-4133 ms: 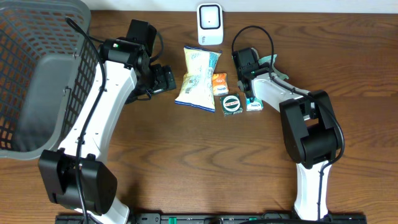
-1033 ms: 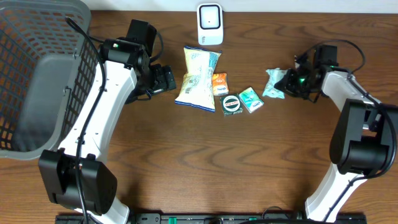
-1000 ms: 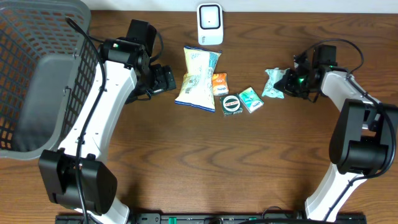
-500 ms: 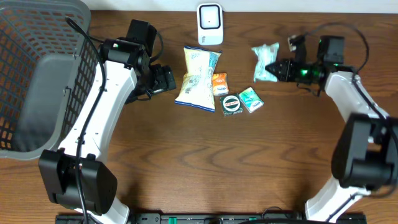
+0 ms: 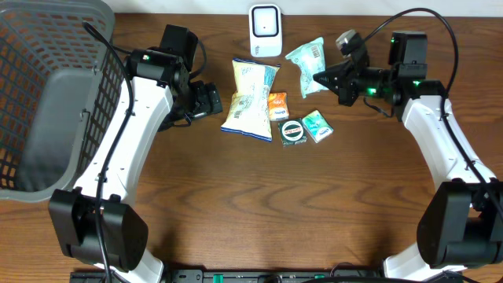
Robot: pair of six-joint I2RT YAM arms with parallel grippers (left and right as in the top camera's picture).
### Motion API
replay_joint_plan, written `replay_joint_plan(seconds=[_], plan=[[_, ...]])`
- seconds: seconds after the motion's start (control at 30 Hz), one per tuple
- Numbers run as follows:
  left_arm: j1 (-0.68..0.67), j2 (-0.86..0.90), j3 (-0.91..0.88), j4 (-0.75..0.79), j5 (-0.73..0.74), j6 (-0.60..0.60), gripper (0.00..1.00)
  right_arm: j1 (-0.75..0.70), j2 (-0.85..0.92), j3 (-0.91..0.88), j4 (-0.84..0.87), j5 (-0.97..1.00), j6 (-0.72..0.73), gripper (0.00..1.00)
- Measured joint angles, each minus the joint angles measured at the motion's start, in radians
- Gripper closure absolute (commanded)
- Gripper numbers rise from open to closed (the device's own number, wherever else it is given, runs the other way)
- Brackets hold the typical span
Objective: Scan the item barcode
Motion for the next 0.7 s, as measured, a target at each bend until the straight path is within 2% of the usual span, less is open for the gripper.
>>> replay_joint_plan(seconds=[0.47,0.7], plan=[[0.0,0.0,0.0,0.0,0.0,0.0,0.0,0.008,0.004,0.0,-0.139,0.373,-0.021,0.99],[0.0,0.0,0.0,0.0,0.0,0.0,0.0,-0.022,0.085,0.0,-0.175,0.466,-0.019,0.99]])
